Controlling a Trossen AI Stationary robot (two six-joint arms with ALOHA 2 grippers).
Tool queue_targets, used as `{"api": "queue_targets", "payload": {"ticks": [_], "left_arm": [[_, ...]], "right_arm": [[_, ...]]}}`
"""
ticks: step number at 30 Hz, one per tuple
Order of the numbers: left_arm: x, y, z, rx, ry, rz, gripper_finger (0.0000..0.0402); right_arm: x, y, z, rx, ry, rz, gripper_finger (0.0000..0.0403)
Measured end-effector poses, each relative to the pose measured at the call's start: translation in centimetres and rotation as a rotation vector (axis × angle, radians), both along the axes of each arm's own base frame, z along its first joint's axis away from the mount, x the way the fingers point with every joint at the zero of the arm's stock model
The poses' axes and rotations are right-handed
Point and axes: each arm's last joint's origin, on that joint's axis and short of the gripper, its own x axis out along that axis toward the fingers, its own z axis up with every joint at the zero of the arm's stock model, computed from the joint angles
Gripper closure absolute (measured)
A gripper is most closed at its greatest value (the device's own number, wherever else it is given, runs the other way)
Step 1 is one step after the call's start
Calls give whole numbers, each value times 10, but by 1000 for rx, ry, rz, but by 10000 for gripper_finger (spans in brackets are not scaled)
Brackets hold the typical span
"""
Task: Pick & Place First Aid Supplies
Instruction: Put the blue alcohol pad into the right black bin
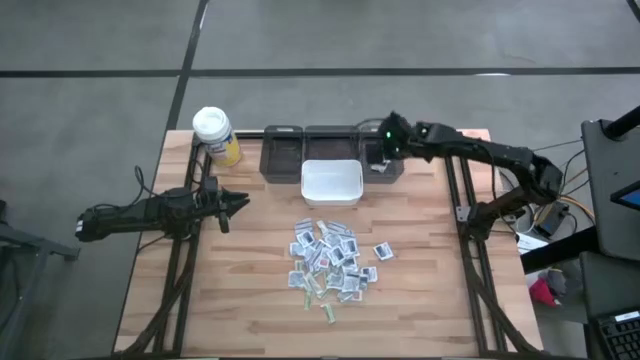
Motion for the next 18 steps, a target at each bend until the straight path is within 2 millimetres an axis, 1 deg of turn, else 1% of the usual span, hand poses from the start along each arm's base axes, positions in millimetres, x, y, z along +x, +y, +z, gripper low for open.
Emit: {"api": "queue_targets", "payload": {"ticks": [5,9,11,15,18], "left_arm": [[0,0,0,0,0,0,307],[0,0,0,0,0,0,307],[0,0,0,0,0,0,307],[0,0,0,0,0,1,307],[0,0,0,0,0,0,307]], "right_arm": [[0,-29,-29,152,20,-20,394],[4,-43,-52,259,56,-29,394],[6,-47,-55,282,84,-37,394],[12,-56,-49,265,124,-35,394],[16,-63,-49,251,161,-30,394]]}}
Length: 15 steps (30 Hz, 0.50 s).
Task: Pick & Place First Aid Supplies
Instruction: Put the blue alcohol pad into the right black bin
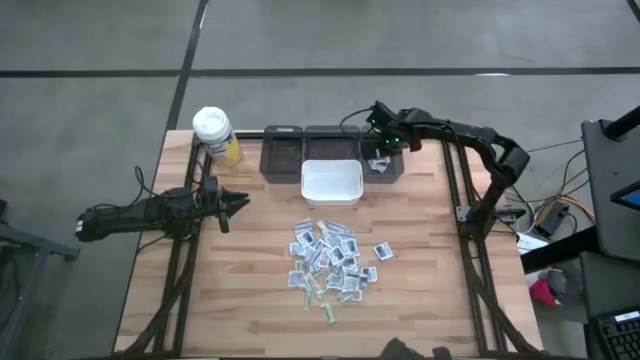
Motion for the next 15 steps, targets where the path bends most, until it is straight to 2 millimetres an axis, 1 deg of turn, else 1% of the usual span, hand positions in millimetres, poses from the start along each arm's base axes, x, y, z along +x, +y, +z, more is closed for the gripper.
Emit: {"api": "queue_targets", "payload": {"ticks": [8,15], "left_arm": [[0,0,0,0,0,0,307],[0,0,0,0,0,0,307]], "right_arm": [[4,-15,-17,68,89,12,394],[7,-17,-14,57,82,38,394]]}}
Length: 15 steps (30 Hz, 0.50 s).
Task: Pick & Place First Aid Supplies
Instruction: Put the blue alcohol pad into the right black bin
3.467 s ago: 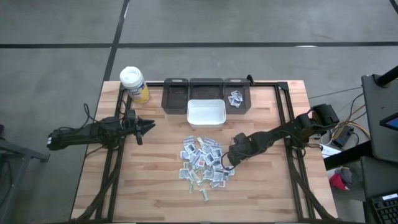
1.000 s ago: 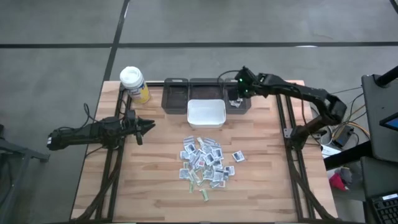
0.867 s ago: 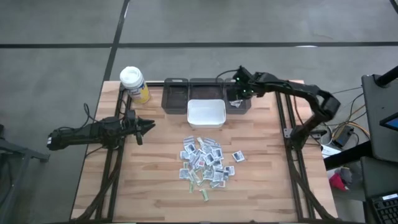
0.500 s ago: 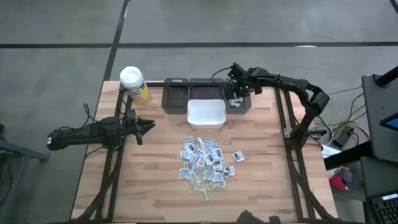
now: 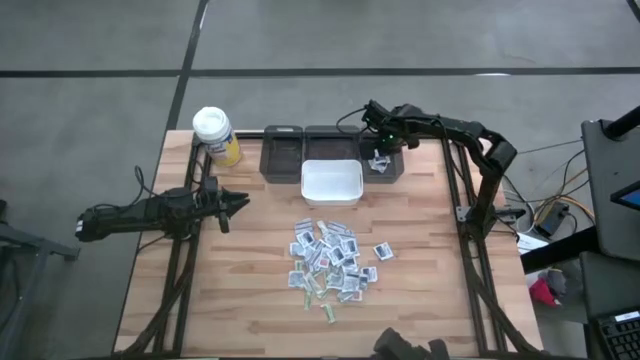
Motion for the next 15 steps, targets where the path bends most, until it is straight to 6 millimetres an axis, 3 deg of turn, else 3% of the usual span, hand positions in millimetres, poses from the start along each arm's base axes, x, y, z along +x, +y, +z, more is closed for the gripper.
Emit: {"api": "queue_targets", "payload": {"ticks": [6,15], "left_arm": [[0,0,0,0,0,0,307],[0,0,0,0,0,0,307]], "right_arm": [[0,0,0,-4,1,-1,381],[-1,-1,2,-28,12,-5,298]]}}
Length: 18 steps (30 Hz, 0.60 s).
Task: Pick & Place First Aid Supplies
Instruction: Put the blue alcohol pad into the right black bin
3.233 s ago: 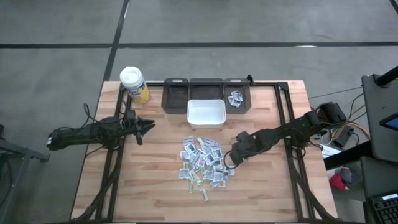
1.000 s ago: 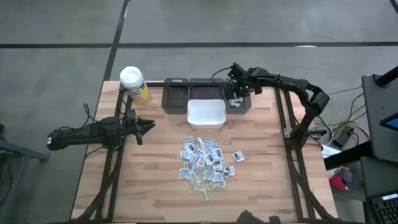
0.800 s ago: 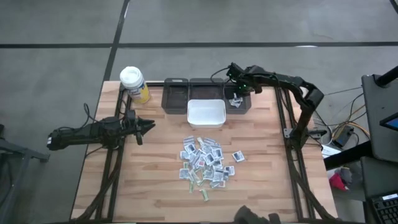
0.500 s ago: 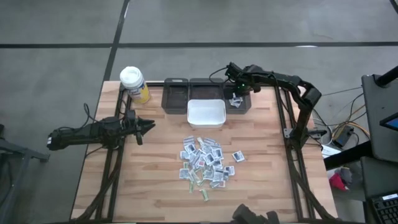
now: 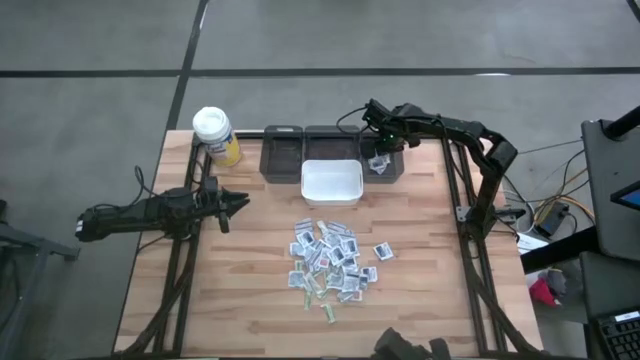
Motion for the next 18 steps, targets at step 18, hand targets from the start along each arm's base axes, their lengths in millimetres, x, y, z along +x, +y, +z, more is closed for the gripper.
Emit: {"api": "queue_targets", "payload": {"ticks": [18], "left_arm": [[0,0,0,0,0,0,307]], "right_arm": [[-2,72,55,38,-10,133,385]]}}
